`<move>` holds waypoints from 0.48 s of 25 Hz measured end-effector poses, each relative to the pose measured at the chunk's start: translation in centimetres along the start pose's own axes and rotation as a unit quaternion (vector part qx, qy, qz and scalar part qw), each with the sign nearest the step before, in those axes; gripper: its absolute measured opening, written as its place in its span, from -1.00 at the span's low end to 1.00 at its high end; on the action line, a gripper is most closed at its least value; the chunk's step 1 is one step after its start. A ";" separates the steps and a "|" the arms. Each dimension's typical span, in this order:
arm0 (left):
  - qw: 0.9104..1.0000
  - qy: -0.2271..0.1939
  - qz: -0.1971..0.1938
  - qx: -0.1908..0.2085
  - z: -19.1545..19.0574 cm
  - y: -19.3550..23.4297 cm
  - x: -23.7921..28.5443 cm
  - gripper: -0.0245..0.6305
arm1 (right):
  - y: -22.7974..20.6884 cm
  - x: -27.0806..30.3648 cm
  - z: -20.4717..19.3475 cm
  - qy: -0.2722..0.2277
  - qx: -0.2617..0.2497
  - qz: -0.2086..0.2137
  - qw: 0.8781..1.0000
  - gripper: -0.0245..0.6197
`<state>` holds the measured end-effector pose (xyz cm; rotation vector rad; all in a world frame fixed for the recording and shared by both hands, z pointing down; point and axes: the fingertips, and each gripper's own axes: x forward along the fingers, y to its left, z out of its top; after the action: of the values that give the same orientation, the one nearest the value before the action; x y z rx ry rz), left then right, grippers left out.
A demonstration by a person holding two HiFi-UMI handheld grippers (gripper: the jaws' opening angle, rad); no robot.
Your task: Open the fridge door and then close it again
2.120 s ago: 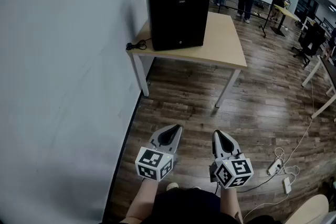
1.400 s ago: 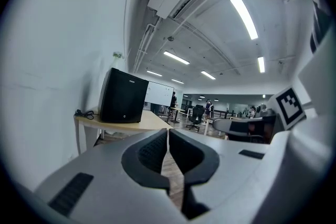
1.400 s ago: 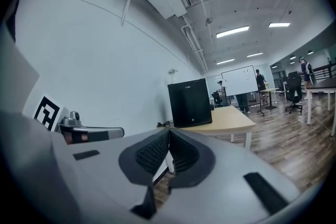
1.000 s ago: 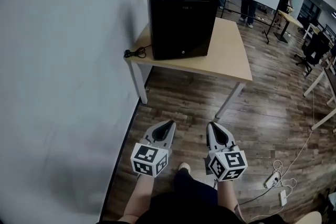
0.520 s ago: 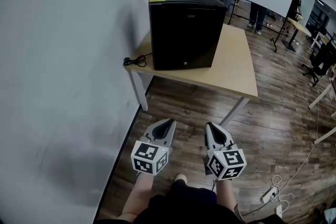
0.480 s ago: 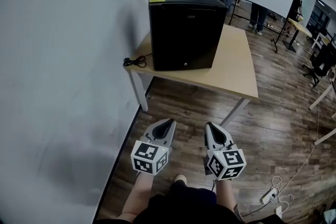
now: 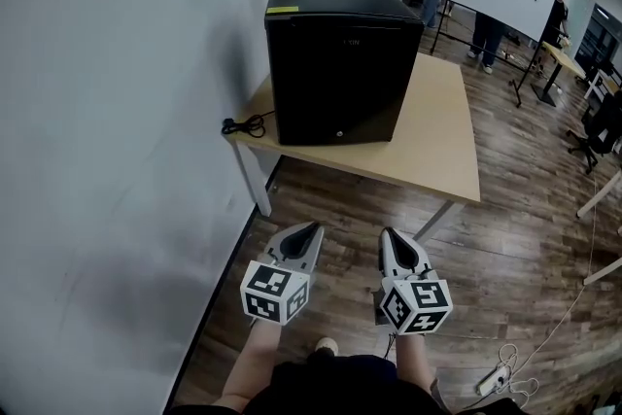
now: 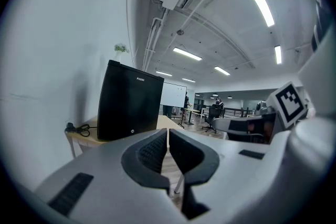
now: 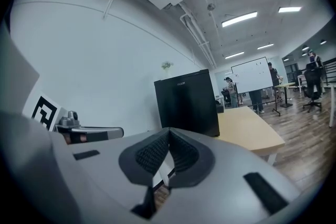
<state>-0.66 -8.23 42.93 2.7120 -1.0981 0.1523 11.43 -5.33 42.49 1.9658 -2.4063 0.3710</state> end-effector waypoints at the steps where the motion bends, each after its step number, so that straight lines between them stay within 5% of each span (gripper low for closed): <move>1: 1.000 -0.002 0.000 -0.004 0.0 0.0 0.4 -0.89 | -0.4 0.3 0.0 0.002 0.000 0.000 1.000 -0.95; 12: 0.999 0.008 0.031 -0.012 -0.8 0.4 0.9 -0.89 | -0.9 1.9 0.1 0.005 -0.006 0.044 0.999 -0.95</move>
<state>-0.35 -8.91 43.94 2.6523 -1.1716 0.1671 11.90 -7.32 42.80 1.8525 -2.4889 0.3658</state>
